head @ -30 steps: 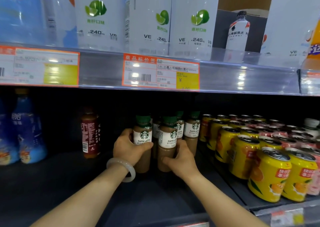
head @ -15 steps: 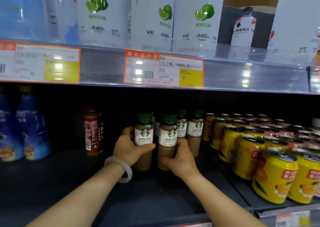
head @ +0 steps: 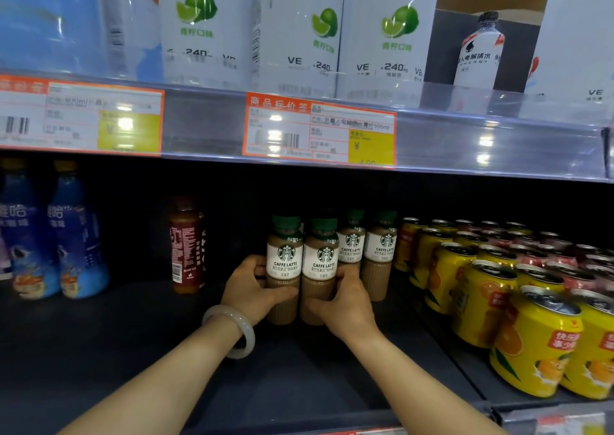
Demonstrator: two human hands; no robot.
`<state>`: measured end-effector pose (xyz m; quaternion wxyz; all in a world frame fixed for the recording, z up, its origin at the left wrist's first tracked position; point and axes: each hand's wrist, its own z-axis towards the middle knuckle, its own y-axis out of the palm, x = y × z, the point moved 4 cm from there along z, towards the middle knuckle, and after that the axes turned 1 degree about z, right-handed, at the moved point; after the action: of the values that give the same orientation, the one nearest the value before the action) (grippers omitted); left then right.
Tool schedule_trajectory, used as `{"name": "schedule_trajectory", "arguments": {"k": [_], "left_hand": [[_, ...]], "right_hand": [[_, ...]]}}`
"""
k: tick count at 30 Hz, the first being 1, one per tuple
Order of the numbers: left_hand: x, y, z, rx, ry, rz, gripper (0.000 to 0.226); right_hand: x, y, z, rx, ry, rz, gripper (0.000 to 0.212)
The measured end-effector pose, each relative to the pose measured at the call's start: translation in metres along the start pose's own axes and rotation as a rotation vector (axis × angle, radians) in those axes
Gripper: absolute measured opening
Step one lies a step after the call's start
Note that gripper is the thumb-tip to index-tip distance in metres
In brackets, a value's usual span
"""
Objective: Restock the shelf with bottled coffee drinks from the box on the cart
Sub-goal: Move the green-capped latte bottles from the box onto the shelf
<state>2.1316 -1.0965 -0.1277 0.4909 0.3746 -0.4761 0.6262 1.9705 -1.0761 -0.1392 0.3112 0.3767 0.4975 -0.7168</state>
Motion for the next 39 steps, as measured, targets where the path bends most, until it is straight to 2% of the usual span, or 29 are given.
{"name": "schedule_trajectory", "arguments": {"k": [15, 20, 24, 27, 34, 39], "left_hand": [[0.005, 0.001, -0.006, -0.021, -0.074, 0.074, 0.063], [0.016, 0.0, -0.014, -0.108, -0.158, 0.262, 0.077], [0.024, -0.007, -0.035, -0.136, -0.182, 0.499, 0.085], [0.034, -0.013, -0.054, -0.141, -0.146, 0.644, 0.077], [0.056, -0.036, -0.115, -0.082, 0.03, 1.05, 0.059], [0.061, -0.092, -0.181, -0.008, 0.006, 1.22, 0.048]], "right_hand": [[-0.006, -0.005, -0.003, -0.031, -0.004, 0.002, 0.052], [-0.007, -0.009, -0.008, -0.084, -0.007, -0.018, 0.063], [-0.01, -0.019, -0.021, -0.084, -0.009, -0.164, 0.066], [-0.022, -0.023, -0.037, -0.089, -0.099, -0.231, 0.052], [-0.066, -0.005, -0.105, -0.21, -0.445, -0.43, 0.045], [-0.107, 0.033, -0.166, -0.367, -0.672, -0.49, 0.045]]}}
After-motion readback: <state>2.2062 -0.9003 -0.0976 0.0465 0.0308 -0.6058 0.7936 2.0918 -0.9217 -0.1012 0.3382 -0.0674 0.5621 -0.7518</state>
